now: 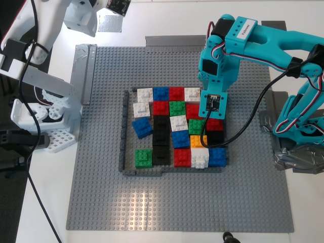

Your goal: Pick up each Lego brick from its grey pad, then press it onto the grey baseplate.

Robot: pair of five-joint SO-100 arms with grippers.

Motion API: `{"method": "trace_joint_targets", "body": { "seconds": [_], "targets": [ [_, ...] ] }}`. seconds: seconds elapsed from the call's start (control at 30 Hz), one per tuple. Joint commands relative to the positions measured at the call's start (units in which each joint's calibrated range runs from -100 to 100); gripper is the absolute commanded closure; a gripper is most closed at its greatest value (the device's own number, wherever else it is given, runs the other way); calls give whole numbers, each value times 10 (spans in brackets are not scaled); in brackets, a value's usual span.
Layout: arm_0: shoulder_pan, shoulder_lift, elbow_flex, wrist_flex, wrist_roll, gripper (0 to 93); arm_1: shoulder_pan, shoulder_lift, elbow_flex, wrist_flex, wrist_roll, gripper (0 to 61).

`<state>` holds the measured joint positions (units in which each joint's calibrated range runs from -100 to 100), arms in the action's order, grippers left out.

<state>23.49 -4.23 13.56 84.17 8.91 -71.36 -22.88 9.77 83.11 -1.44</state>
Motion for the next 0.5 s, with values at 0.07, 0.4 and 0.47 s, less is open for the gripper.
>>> {"method": "trace_joint_targets", "body": {
  "seconds": [0.07,0.4,0.47],
  "targets": [
    [-2,-20,-2,-4,1,927,11,-59,12,6,1,612],
    [-1,-24,66,-35,1,927,11,-66,17,9,3,612],
    [0,-26,70,-35,0,927,11,-66,17,9,3,612]
  ]
}}
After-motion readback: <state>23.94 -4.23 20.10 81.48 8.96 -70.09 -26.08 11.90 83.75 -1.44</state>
